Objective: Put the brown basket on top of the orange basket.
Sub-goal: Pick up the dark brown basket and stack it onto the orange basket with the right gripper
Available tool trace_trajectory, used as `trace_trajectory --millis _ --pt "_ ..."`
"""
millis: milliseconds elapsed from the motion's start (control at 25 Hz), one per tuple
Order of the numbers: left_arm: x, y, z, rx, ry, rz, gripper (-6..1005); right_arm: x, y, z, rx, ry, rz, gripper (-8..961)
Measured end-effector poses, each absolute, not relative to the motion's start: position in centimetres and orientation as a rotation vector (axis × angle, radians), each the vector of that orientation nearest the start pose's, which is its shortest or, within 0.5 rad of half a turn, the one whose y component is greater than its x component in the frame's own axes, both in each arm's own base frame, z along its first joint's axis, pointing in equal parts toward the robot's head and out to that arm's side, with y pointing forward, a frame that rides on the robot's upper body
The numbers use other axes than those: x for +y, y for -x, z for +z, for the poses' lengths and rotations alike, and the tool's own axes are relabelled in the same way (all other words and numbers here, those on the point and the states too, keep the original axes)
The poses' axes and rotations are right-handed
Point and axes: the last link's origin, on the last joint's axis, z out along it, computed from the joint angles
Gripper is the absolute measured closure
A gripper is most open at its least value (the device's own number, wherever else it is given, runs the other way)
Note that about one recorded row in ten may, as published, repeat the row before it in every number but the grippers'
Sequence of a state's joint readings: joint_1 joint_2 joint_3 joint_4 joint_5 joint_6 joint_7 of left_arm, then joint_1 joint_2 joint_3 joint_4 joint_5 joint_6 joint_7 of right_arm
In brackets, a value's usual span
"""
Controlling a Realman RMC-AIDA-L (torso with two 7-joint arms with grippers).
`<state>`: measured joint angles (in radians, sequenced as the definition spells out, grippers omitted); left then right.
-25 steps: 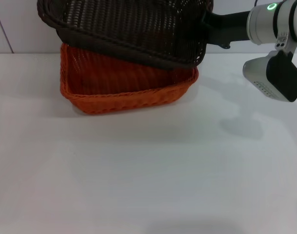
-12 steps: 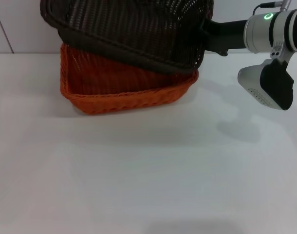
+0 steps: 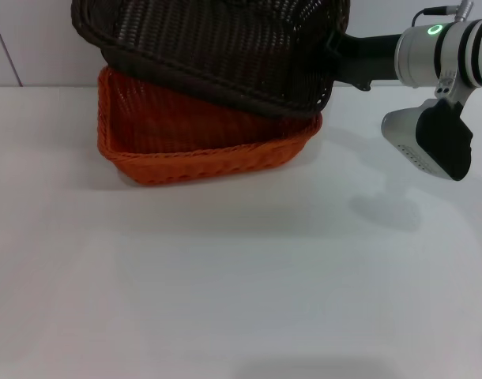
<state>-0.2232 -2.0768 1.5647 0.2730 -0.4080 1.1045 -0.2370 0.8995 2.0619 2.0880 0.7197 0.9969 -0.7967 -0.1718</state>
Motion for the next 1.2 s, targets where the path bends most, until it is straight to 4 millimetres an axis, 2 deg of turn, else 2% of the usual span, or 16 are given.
trace_trajectory --millis 240,520,800,1200 --pt "28.2 40.1 4.9 -0.72 1.185 -0.652 191 47.8 -14.7 -0.6 -1.849 1.75 -0.632 830" --pt "28.1 40.2 5.0 -0.721 1.185 -0.649 191 47.5 -14.7 -1.1 -1.815 1.759 -0.6 699" --pt "27.8 40.5 4.9 -0.728 1.186 -0.635 191 47.3 -14.8 -0.9 -1.808 1.737 -0.604 486" --pt "27.8 40.7 5.1 -0.73 1.183 -0.629 191 46.5 -15.7 -0.3 -1.793 1.711 -0.635 464"
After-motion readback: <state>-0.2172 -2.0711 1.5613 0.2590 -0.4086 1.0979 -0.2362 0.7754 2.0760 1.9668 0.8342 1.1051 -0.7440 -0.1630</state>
